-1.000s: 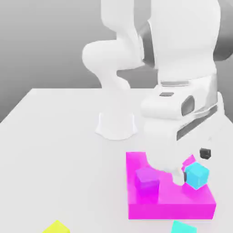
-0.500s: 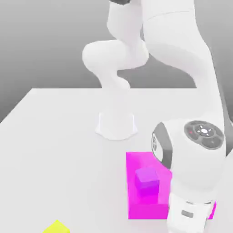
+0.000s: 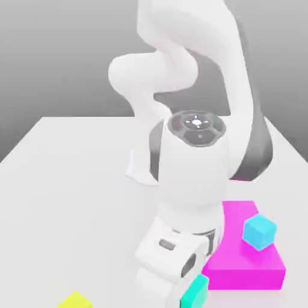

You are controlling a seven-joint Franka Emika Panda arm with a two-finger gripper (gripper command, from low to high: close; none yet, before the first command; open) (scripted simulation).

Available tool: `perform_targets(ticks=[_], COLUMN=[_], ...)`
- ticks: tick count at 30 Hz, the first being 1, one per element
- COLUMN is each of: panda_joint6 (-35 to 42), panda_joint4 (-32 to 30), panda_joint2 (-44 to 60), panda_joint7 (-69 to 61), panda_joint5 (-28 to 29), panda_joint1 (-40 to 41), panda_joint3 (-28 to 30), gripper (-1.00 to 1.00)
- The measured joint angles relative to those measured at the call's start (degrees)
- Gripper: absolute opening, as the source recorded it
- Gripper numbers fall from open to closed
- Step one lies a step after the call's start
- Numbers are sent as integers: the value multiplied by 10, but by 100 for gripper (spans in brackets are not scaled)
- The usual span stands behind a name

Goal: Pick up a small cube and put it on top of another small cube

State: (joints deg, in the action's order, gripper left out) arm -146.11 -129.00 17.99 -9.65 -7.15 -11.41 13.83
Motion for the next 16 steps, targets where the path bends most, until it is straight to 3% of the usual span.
perform_targets(ticks=[5,6,12,16], panda_joint6=[-41,-49,-54,-2], panda_joint4=[1,3,3,-1], panda_joint2=[48,59,64,4], panda_joint7=[-39,-44,-46,-21], panda_joint5=[-56,-63,-67,-30], panda_joint1=[83,90,94,80], panda_joint3=[24,22,21,43], gripper=[-100,100,100,100])
